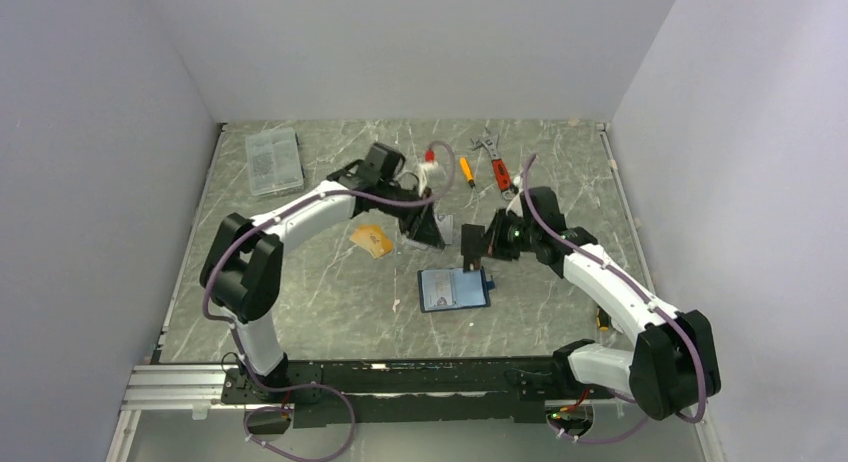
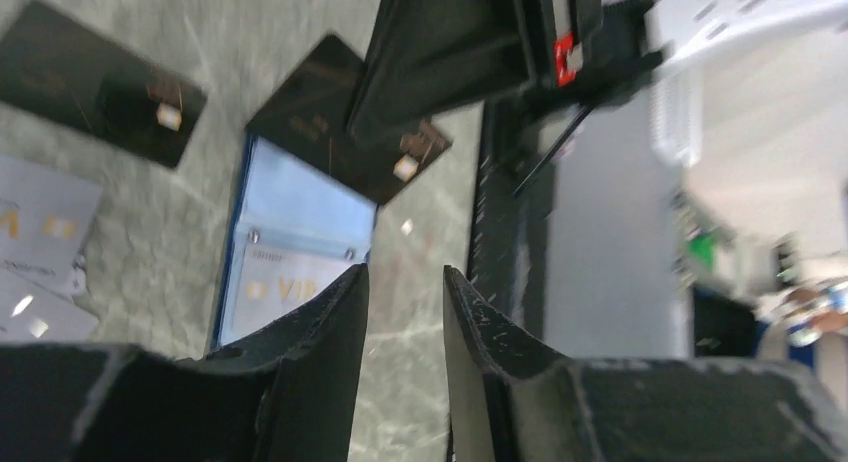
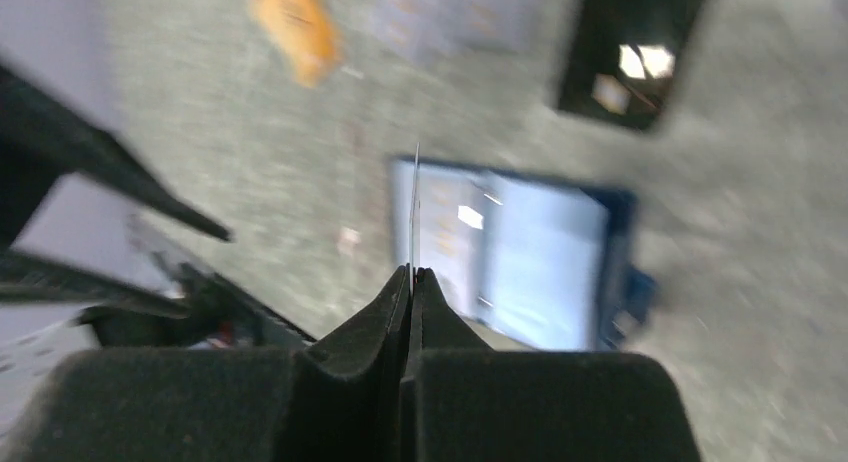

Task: Put the credit cards into the card holder
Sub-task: Turn over the card slot in the card holder.

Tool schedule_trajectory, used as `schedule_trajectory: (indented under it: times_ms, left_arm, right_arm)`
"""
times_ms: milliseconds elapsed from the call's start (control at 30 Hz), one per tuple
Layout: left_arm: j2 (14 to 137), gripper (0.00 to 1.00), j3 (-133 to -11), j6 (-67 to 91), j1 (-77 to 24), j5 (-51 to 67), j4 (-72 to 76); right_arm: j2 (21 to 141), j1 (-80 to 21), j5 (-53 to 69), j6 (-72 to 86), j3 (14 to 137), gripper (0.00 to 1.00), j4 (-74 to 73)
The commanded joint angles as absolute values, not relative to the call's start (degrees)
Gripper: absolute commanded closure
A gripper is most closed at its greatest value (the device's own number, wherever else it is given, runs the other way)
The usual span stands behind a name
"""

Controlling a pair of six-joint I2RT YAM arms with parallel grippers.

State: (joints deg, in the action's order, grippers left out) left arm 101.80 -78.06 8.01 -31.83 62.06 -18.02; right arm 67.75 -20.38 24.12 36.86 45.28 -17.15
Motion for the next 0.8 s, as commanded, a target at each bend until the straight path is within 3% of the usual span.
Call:
schedule_trajectory:
  times_ms: [0, 300, 767]
  left_arm:
    - [104.2, 0.62, -75.6, -18.5, -37.4, 46.2, -36.8]
    - [112.0, 0.65, -78.7, -24.4, -44.0, 35.0, -40.1]
    - [113.7, 0.68, -78.7, -27.7, -47.0, 25.2, -40.1]
  right_arm:
    - [67.6, -20.2, 12.2, 33.4, 40.7, 1.0, -28.2]
    - [66.1, -20.3, 7.8, 32.1, 36.3, 1.0, -28.9]
    - [64.7, -22.9, 9.4, 31.1, 34.8, 1.0, -25.1]
